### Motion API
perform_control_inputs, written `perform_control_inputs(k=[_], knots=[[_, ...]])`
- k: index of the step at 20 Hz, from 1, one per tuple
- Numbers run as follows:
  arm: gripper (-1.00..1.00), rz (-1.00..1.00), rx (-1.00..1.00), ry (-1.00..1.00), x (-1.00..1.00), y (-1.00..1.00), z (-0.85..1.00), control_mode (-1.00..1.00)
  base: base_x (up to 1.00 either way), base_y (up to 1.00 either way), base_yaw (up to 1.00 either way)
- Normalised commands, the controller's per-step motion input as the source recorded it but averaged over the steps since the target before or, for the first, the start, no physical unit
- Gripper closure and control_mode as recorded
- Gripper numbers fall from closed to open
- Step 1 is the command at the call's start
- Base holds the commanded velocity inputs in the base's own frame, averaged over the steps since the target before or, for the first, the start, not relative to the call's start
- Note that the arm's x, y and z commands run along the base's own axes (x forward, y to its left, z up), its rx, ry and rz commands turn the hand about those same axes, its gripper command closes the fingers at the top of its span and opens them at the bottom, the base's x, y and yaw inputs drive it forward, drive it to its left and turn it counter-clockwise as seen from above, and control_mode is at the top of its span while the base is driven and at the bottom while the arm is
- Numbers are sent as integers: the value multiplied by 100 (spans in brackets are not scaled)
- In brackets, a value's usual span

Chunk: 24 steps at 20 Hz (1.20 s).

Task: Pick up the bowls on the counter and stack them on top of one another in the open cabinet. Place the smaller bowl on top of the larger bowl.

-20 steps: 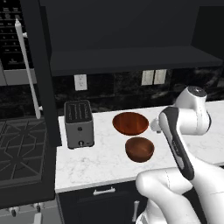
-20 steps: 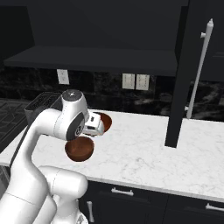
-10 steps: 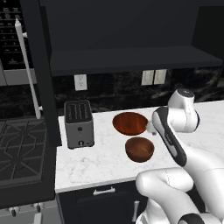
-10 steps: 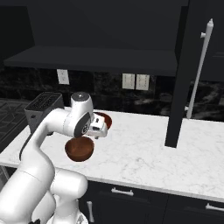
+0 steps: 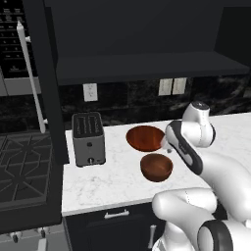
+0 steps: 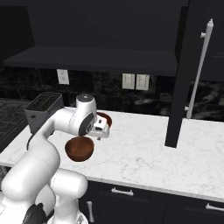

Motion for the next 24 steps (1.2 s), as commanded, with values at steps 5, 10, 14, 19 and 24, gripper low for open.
perform_control_inputs(k=[5, 10, 14, 19, 24], knots=[[-100, 0, 0, 3, 6, 0, -40, -100, 0, 0, 0], [-100, 0, 2, 6, 6, 0, -46, -100, 0, 0, 0], [-100, 0, 3, 5, 15, 0, -40, -100, 0, 0, 0], [-100, 0, 2, 4, 16, 9, -39, -100, 0, 0, 0], [-100, 0, 0, 4, 9, 17, -27, -100, 0, 0, 0]])
